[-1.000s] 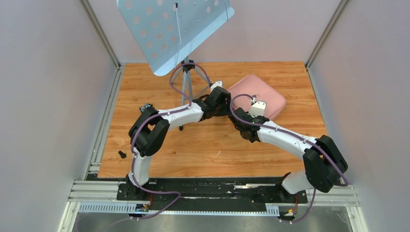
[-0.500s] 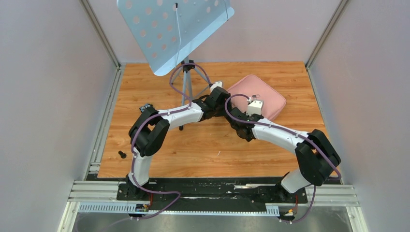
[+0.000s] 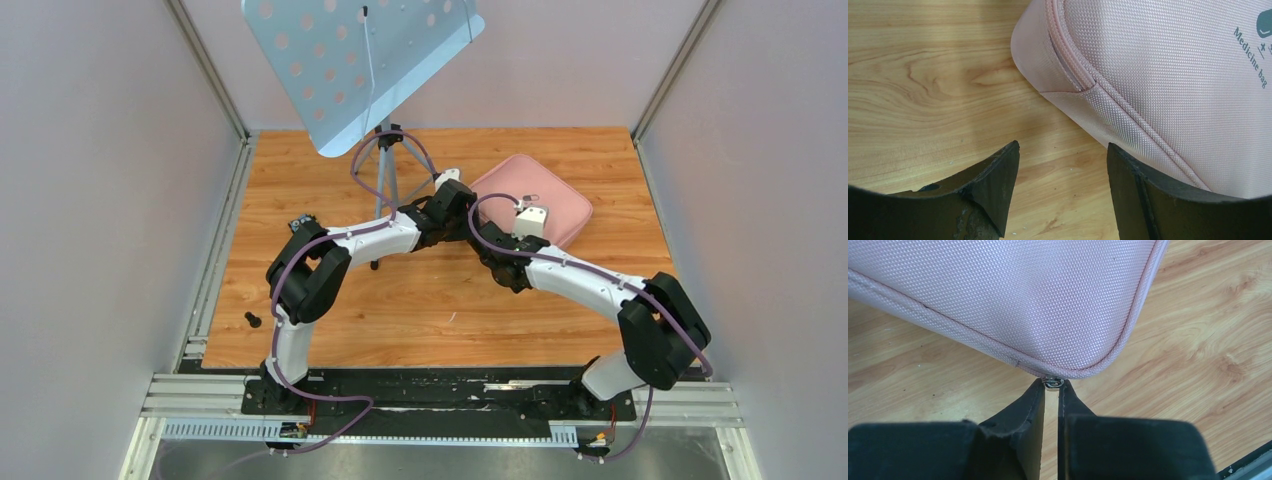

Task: Organize the medicine kit
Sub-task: Zip the medicine box at the center of the board.

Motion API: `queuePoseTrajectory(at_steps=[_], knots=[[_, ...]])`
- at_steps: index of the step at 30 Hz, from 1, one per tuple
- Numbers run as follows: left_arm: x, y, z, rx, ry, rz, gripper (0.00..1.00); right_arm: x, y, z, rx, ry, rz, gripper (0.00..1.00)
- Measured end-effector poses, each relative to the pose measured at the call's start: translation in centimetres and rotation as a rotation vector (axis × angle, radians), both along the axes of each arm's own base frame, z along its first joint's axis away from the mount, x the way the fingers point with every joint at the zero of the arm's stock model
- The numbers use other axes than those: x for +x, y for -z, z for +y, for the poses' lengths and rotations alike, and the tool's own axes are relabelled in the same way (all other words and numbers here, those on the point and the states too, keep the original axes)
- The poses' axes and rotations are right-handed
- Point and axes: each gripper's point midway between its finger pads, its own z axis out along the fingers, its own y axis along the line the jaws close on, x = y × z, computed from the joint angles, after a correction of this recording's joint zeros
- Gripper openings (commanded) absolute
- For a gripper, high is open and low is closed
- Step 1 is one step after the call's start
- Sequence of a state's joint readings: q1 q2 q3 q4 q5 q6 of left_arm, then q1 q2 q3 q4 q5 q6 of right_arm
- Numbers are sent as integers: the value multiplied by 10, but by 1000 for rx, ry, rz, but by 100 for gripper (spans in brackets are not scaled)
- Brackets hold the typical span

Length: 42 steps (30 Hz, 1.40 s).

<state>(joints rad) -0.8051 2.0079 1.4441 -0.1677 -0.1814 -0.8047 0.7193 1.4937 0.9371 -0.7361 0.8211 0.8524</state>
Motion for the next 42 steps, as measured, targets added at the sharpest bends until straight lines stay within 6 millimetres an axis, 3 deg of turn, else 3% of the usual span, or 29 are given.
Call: queuePoseTrajectory(at_steps=[19, 24, 29, 30, 33, 35, 42], knots=[[-9, 3, 3, -1, 17, 17, 72, -17, -6, -2, 92, -19, -8, 0], [-19, -9, 2, -18, 35, 7, 72, -22, -3, 1, 131, -31, -7, 0], [-30, -23, -15, -59, 81, -13, 72, -24, -2, 2, 151, -38, -6, 0], [-32, -23, -18, -62, 91, -11, 72, -24, -2, 2, 152, -37, -6, 2], [-36, -27, -24, -73, 112, -10, 72, -23, -5, 1, 168, -34, -14, 26], [-33, -35, -30, -88, 118, -24, 72, -22, -9, -1, 182, -30, -22, 35], [-15, -73, -49, -140, 131, -100, 73, -19, -17, -8, 189, -28, -39, 44]])
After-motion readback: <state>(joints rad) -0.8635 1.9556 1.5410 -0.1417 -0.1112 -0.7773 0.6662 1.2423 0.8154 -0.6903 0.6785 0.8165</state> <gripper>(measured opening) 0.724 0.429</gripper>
